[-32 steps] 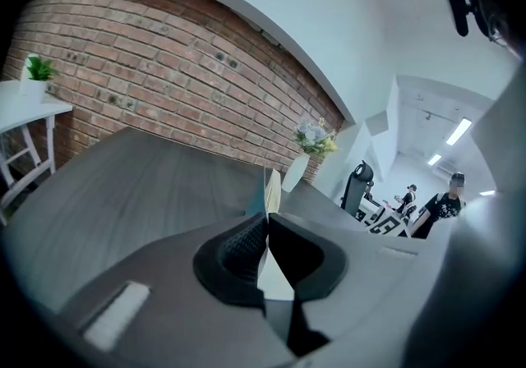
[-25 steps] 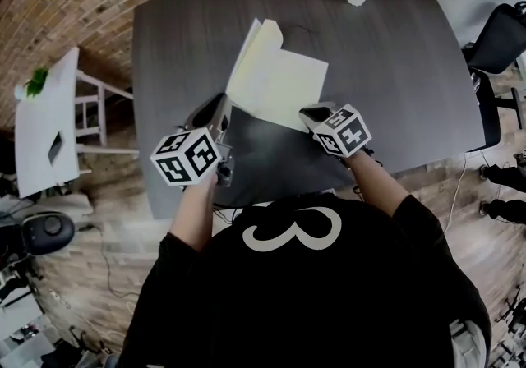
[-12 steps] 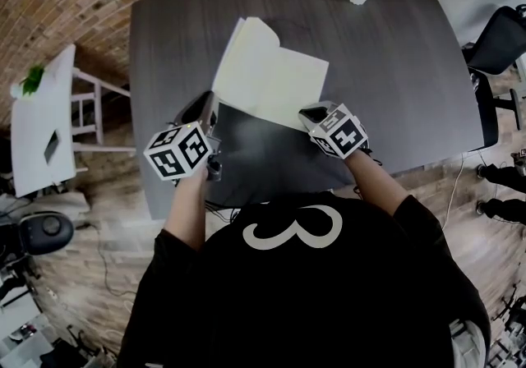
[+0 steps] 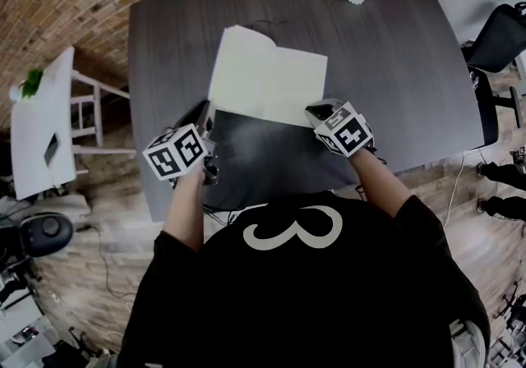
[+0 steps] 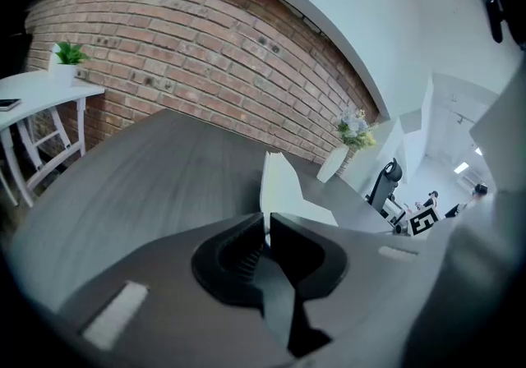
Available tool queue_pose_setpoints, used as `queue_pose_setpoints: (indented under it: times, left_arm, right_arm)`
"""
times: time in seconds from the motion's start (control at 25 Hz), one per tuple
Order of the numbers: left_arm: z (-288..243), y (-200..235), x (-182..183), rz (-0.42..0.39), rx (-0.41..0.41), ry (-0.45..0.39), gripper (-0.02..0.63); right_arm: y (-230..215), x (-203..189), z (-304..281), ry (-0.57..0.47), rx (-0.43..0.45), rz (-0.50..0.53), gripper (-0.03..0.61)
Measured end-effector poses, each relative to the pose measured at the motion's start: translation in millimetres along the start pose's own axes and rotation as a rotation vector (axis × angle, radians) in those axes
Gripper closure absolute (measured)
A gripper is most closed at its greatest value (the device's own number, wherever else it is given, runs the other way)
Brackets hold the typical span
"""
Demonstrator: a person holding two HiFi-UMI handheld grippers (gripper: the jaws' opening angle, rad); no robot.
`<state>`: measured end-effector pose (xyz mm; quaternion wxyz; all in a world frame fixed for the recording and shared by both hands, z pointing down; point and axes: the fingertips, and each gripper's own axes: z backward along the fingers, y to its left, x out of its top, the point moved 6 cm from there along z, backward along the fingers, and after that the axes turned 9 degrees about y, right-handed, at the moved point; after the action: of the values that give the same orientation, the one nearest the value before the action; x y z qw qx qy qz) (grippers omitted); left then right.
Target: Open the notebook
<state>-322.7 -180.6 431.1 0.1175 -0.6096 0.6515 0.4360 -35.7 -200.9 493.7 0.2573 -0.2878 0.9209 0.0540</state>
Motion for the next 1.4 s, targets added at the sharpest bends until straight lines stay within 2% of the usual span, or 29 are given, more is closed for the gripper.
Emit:
queue_pose_setpoints:
  times: [0.36,0.76,1.0,1.2,1.4]
  left_arm:
    - [-3.5,1.9,-21.7,0.048,-0.040,0.046,0.562]
    - [-12.3,-1.2,-49.8,0.046,-0.052,0.125,0.552]
    - [-17.4,-8.0,-61.2,0.015,-0.078,0.198,0.545]
    - [-26.9,-9.7,-75.5,0.013,-0.063,0.280,0.540]
    - [-27.3,-8.4,-76.5,-0.010,-0.039,0.294,0.537]
  right_arm:
    - [-16.1,-3.2,3.9,0.007,-0.043,-0.012,0.577]
    - [-38.5,-8.4,6.6,0.010,-0.091,-0.045,0.577]
    - [-53.7,-6.4,8.5,0.019,-0.104,-0.044,0.577]
    - [-60.6,-7.2,9.1,0.009,-0.103,-0.067,0.577]
    - [-60.7,-7.2,9.3,-0.020,-0.098,-0.083,0.577]
